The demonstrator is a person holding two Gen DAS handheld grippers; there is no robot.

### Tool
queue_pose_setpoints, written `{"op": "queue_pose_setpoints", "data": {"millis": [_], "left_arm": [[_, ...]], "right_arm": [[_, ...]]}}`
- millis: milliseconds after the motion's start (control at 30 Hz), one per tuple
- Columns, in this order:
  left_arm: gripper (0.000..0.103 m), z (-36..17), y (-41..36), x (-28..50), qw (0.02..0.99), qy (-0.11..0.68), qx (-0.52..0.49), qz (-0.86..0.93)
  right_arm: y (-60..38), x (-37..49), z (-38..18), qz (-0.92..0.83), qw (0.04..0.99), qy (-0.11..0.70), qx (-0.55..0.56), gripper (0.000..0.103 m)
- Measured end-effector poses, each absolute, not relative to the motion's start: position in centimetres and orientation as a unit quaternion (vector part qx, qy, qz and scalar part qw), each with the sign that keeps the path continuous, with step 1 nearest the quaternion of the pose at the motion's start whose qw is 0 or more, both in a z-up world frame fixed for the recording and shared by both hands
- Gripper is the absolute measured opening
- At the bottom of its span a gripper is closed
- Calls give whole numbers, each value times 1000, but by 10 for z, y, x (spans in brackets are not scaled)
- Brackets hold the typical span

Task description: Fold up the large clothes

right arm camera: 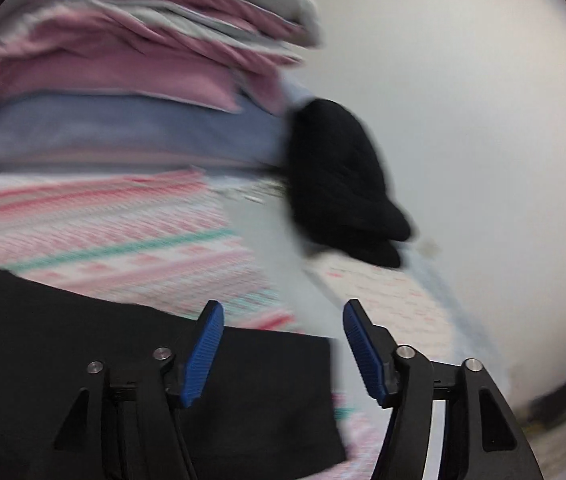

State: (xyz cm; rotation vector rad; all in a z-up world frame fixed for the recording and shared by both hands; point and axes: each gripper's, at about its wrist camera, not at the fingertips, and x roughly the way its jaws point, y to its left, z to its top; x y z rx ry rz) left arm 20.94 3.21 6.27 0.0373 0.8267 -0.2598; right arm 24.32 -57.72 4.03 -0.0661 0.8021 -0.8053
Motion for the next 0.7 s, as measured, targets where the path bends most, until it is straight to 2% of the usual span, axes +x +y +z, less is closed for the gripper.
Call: {"op": "queue_pose_setpoints", "data": {"millis": [133, 233, 433, 567, 667, 700], "left_arm": [[86, 70, 13, 272, 899, 411, -7, -151], [86, 60, -4, 328, 918, 374, -21, -132], [86, -8, -13, 412, 928, 336, -103, -124], [86, -61, -18, 444, 928, 327, -121, -132], [86, -87, -11, 457, 901, 375, -158, -151], [86, -85, -5, 456, 900, 367, -174, -157]], "right_arm": [[-505, 284, 56, -227, 902, 365, 53, 67], [-443, 331, 48, -119, 923, 359, 68, 68], [-332, 404, 16, 57, 935, 341, 81, 67], [-268, 441, -6, 109, 938, 327, 32, 67], [-239, 472, -29, 126, 938, 324, 10, 67], [-234, 480, -37, 117, 939, 323, 5, 67]]}}
